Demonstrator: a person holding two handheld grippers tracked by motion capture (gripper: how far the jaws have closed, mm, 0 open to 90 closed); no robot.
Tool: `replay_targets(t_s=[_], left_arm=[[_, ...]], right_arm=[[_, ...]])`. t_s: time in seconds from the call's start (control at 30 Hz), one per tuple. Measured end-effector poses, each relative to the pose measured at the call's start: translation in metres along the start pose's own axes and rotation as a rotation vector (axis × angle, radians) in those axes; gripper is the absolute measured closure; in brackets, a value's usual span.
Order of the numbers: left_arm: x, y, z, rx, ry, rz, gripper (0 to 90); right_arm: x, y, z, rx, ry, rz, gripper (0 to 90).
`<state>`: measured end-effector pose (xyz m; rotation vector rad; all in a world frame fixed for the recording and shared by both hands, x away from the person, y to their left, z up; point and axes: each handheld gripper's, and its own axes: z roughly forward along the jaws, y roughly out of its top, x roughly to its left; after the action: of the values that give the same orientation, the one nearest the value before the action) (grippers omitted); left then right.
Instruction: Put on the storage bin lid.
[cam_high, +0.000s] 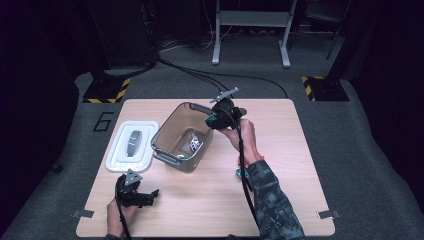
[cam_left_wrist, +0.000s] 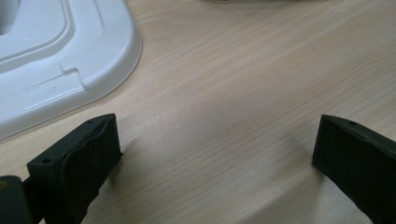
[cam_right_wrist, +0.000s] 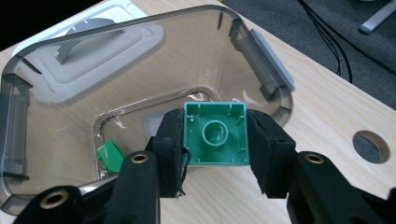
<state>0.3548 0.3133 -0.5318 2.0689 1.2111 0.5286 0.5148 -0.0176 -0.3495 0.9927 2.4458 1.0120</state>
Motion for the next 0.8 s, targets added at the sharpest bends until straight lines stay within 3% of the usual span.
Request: replay_targets(t_s=[0.43, 0.8], left_arm=[[0.0, 0.0, -0.001, 0.008, -0.005, 0.006, 0.7], [0.0, 0.0, 0.0, 0.0, -0.003, -0.004, 0.7]], right_arm=[[0.024, 0.011, 0.03, 0.047, 0.046, -0.052, 58.5], [0.028, 0.006, 0.041, 0.111, 0.066, -0.097, 58.4]])
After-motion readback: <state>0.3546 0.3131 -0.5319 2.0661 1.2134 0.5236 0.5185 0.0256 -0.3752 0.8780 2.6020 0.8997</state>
